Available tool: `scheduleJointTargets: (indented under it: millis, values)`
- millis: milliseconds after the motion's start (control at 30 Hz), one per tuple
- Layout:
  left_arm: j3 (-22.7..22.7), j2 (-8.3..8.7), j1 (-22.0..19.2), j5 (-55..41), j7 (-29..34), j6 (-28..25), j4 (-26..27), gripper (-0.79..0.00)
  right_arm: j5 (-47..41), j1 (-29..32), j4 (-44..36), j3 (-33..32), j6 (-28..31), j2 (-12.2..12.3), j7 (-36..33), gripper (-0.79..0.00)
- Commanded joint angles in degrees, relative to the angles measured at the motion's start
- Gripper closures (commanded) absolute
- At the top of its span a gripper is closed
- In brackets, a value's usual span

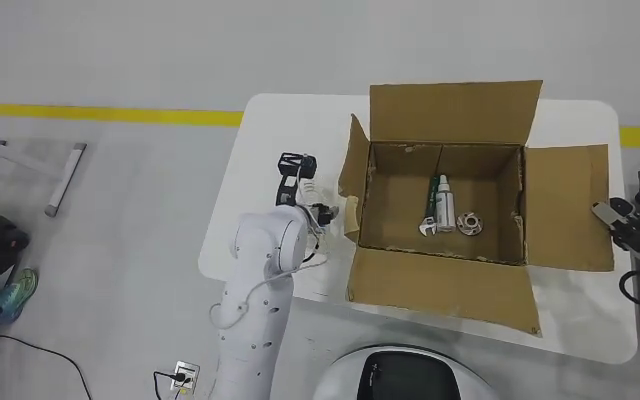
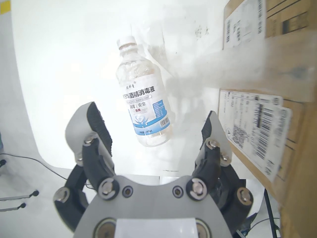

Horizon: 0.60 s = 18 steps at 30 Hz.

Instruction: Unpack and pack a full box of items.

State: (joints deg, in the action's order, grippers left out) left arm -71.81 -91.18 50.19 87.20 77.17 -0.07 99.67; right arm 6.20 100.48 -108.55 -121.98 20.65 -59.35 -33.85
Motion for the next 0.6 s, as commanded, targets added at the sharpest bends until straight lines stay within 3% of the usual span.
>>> scheduleJointTargets:
  millis: [0, 333, 467, 567]
  values:
    - [0.79, 0.01, -0.3, 0.73, 0.31, -0.49, 3.83, -0.785, 0.02, 0.06, 0.02, 0.07, 0.13, 0.0, 0.01, 0.0]
    - [4.96, -0.62, -3.93, -0.38, -1.43, 1.09, 19.98, -0.785, 0.11, 0.47, -0.14, 0.23, 0.37, -0.03, 0.33, 0.0]
    - [7.95, -1.03, -5.71, -3.41, -2.29, 0.36, 22.29, -0.785, 0.19, 0.94, -0.24, 0.17, 0.4, -0.08, 0.54, 0.0]
    - [10.08, -1.22, -6.84, -4.2, -2.02, -0.94, 20.19, -0.785, 0.06, 1.24, -0.4, 0.04, 0.57, -0.11, 0.78, 0.0]
